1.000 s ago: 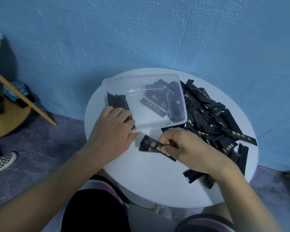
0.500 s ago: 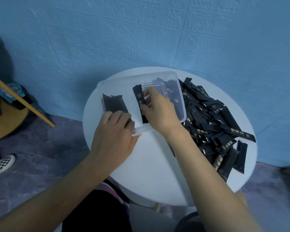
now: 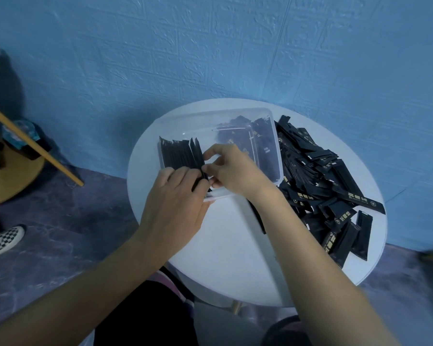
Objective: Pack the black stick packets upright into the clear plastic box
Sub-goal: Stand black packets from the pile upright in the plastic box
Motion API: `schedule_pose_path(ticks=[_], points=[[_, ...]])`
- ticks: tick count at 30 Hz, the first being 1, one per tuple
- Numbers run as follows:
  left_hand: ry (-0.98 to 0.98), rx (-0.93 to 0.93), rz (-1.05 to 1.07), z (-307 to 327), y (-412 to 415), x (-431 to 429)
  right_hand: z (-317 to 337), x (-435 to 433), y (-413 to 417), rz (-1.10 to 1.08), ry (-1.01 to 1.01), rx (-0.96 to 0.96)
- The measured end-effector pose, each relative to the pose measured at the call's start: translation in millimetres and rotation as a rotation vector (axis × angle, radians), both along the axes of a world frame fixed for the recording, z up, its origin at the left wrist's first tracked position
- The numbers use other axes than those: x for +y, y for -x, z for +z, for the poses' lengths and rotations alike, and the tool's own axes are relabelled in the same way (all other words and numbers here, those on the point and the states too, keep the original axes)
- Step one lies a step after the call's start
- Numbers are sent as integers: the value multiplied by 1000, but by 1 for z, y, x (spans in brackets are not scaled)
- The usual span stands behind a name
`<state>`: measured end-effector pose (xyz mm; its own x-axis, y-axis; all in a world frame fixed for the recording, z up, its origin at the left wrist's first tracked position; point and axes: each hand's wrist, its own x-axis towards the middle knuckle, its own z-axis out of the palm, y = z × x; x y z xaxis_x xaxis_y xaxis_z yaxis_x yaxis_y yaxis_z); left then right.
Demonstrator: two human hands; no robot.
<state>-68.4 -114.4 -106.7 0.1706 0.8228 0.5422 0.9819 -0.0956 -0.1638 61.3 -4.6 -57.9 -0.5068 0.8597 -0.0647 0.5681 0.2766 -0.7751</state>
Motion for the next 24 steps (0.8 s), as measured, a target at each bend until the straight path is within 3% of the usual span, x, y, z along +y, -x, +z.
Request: schedule_pose_path(ticks=[14,24], points=[[16,40,-2,0,-1,-1,-5,6,-2,20,92,86],[37,31,-43,1,3,1,8,-10,-32,37,-91,-12]])
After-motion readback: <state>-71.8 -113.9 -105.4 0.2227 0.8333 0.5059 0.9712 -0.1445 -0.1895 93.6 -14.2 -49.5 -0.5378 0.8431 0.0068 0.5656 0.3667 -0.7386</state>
